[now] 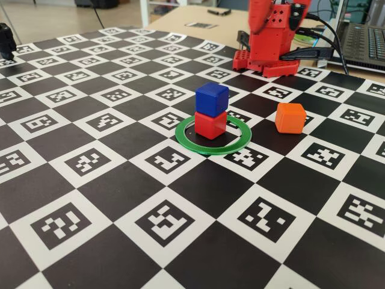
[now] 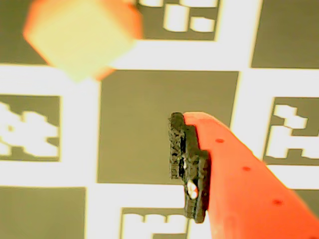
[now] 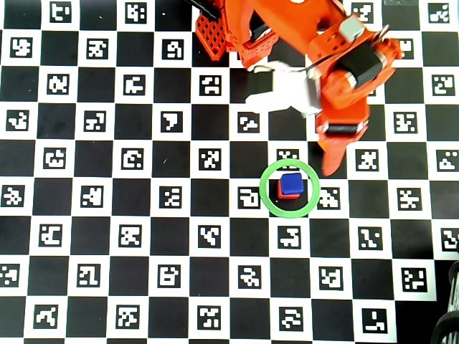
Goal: Grab the red cube then put it in the green circle then put the blue cube on top and finally the orange cube on top
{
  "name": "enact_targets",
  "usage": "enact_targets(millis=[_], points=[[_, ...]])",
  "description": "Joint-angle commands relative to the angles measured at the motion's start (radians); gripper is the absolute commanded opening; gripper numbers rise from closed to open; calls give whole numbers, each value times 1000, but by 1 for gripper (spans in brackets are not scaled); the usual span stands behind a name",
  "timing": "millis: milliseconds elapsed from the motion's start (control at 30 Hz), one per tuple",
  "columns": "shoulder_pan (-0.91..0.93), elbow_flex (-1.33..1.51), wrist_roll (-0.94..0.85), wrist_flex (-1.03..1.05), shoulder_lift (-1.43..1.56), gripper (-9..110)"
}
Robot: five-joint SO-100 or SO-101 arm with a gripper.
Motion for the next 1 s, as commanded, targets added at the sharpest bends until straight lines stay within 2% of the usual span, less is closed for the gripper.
enact_targets(millis=[0, 500, 967], points=[[-69, 25, 28, -57, 66, 48], [-26, 357, -3, -442, -12, 47], [8, 385, -87, -555, -138, 44]])
